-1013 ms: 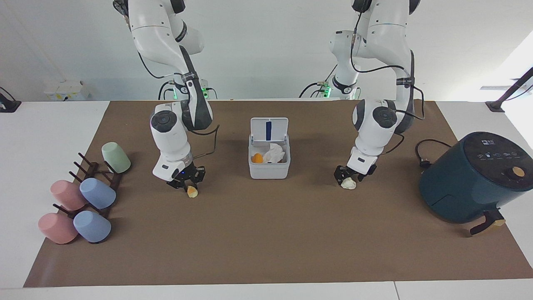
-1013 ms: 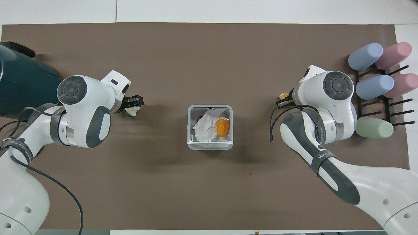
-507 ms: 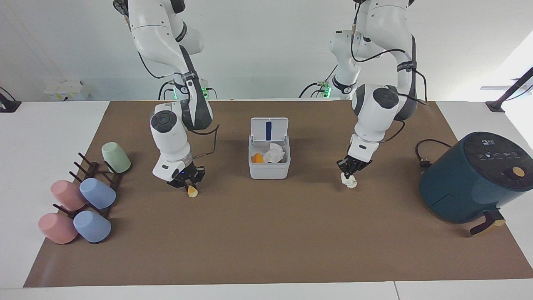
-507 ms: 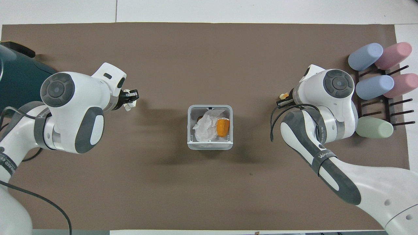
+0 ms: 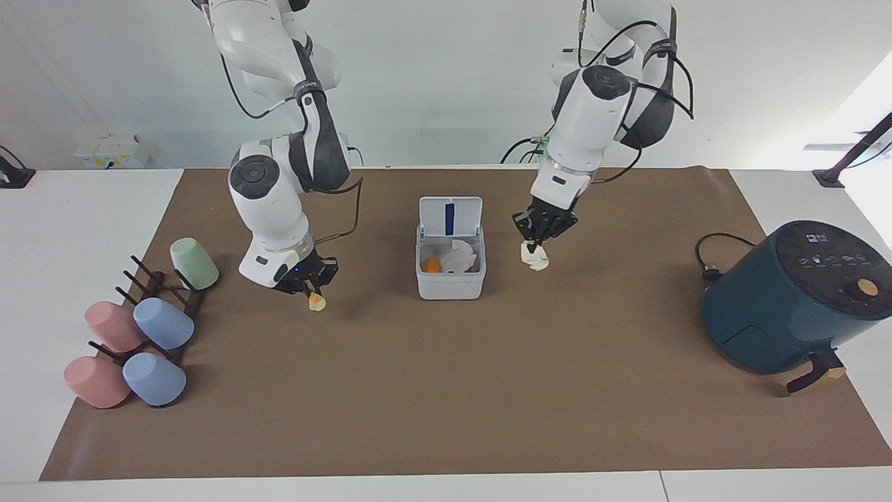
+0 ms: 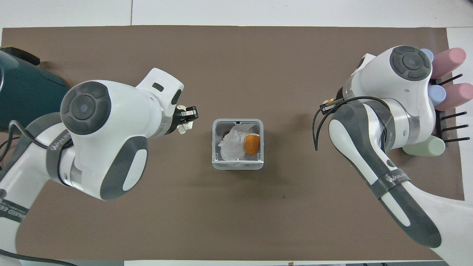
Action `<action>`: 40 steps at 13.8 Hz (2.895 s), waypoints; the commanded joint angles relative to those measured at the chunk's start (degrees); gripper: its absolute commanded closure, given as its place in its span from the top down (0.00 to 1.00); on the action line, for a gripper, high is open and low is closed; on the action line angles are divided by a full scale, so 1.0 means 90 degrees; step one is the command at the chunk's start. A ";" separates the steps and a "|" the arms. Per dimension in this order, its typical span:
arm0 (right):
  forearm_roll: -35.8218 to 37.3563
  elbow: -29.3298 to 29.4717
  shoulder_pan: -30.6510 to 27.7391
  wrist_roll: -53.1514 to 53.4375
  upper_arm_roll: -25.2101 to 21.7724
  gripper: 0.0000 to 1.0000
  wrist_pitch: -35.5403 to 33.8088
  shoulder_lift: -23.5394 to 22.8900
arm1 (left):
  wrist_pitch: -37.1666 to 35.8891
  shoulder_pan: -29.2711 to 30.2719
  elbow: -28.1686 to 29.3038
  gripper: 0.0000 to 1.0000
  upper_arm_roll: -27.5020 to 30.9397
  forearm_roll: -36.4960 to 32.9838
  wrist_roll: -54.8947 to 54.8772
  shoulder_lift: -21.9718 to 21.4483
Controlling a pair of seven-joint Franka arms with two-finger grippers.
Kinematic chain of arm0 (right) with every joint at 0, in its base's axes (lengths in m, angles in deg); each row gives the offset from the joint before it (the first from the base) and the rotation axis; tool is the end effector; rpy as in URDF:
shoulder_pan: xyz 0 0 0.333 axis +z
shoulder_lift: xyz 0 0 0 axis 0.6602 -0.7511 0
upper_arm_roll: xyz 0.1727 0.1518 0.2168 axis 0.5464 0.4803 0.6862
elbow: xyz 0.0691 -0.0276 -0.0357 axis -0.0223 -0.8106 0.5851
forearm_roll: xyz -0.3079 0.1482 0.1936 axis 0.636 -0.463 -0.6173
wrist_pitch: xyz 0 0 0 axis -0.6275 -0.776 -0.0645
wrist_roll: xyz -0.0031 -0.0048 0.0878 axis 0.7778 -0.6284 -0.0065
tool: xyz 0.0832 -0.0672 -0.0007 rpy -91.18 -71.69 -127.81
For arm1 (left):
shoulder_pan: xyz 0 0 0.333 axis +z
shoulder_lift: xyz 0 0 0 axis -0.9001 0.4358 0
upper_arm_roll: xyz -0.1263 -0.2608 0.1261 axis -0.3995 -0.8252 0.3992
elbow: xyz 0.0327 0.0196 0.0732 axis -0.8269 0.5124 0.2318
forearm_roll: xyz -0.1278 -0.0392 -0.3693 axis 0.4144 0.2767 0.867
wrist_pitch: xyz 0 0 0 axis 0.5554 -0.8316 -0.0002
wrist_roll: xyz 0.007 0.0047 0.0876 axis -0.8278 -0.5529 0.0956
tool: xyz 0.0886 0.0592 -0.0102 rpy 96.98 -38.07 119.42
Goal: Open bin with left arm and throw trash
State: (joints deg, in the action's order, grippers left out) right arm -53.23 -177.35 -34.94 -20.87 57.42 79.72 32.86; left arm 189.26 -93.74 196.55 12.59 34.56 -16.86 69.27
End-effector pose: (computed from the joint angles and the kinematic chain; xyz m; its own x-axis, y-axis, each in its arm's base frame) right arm 0.6090 0.1082 0.4012 0.9603 0.2787 -0.0138 0.2783 -0.9602 -0.0252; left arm 0.5021 -0.3145 0.4897 0.9877 0.1225 0.0972 0.1006 -0.9737 0.2046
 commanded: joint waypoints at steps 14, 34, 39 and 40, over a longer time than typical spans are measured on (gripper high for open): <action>-0.0902 0.0812 0.0091 0.1168 0.0361 0.06 -0.0931 -0.0017 | -0.0524 -0.0047 0.0093 1.00 0.0169 0.0078 -0.0142 -0.0417; -0.0327 0.1866 0.0652 0.3172 0.0313 1.00 -0.1846 0.0313 | -0.4344 0.3168 -0.2670 1.00 0.0189 -0.0782 -0.4138 -0.0164; -0.0298 0.2123 -0.0473 0.1910 0.0293 1.00 -0.3528 0.1153 | -0.4209 0.3090 -0.2339 1.00 0.0140 -0.0753 -0.4050 -0.0408; -0.0298 0.1881 -0.0716 0.1607 0.0293 1.00 -0.3569 0.1318 | -0.4247 0.3100 -0.2310 1.00 0.0150 -0.0753 -0.4050 -0.0418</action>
State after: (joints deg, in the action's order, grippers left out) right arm -56.77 -157.41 -38.41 -2.24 59.25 48.93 42.22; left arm 151.49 -65.44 175.13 13.75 28.84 -53.74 65.95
